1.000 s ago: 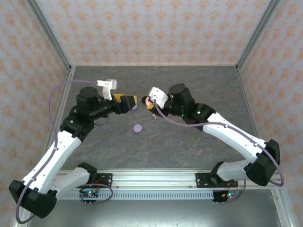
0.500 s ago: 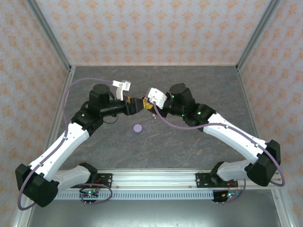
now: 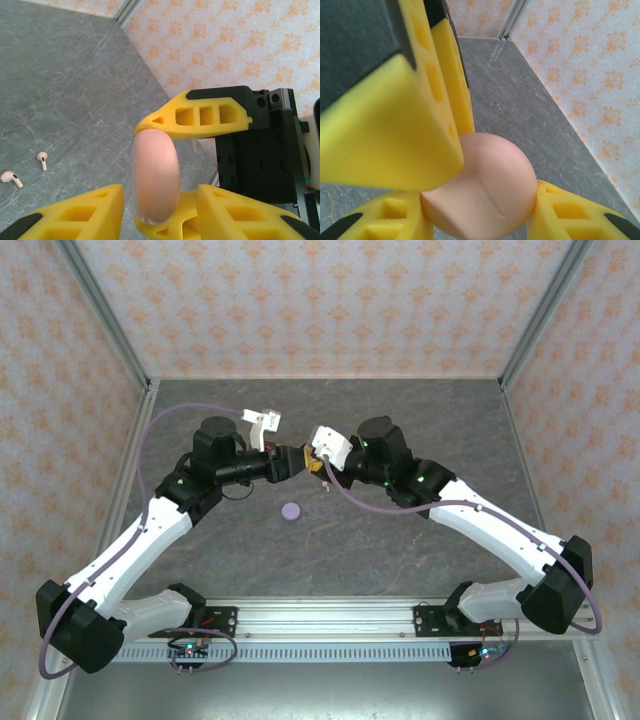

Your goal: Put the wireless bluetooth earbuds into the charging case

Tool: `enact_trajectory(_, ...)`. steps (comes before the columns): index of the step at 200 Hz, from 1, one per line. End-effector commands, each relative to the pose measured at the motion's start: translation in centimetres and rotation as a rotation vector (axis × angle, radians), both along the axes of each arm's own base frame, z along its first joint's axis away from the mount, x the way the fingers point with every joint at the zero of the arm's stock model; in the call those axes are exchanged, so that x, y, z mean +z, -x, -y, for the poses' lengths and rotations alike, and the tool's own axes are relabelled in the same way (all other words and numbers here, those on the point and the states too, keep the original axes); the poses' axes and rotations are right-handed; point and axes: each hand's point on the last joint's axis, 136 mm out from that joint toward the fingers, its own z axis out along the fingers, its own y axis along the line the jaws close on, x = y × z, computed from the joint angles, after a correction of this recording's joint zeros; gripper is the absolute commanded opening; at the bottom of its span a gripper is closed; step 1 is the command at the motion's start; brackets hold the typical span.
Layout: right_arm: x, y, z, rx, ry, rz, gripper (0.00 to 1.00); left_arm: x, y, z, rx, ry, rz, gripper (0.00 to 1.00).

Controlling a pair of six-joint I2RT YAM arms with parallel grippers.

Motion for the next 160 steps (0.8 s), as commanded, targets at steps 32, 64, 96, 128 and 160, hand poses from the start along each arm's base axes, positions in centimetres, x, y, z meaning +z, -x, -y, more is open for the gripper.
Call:
enact_trajectory(32,2.1,-0.1,-1.1,0.018,-0.072,0.032,0.41,0.4,0.3,1.0,-0.045,0.024,0.019,0.4)
enact_trajectory(64,2.2,-0.4,-1.0,0.003,-0.079,0.034,0.41,-0.2,0.4,1.1,-0.055,0.02,0.005,0.37)
enact_trajectory(96,2.2,-0.6,-1.0,-0.012,-0.083,0.025,0.41,-0.6,0.5,1.2,-0.062,0.016,-0.002,0.32)
enact_trajectory(128,2.2,-0.6,-1.1,-0.012,-0.088,0.015,0.41,-1.0,0.5,1.2,-0.065,0.01,-0.003,0.3)
enact_trajectory(160,1.8,-0.6,-1.1,-0.013,-0.075,-0.002,0.45,-0.8,0.6,1.1,-0.062,0.003,0.016,0.27)
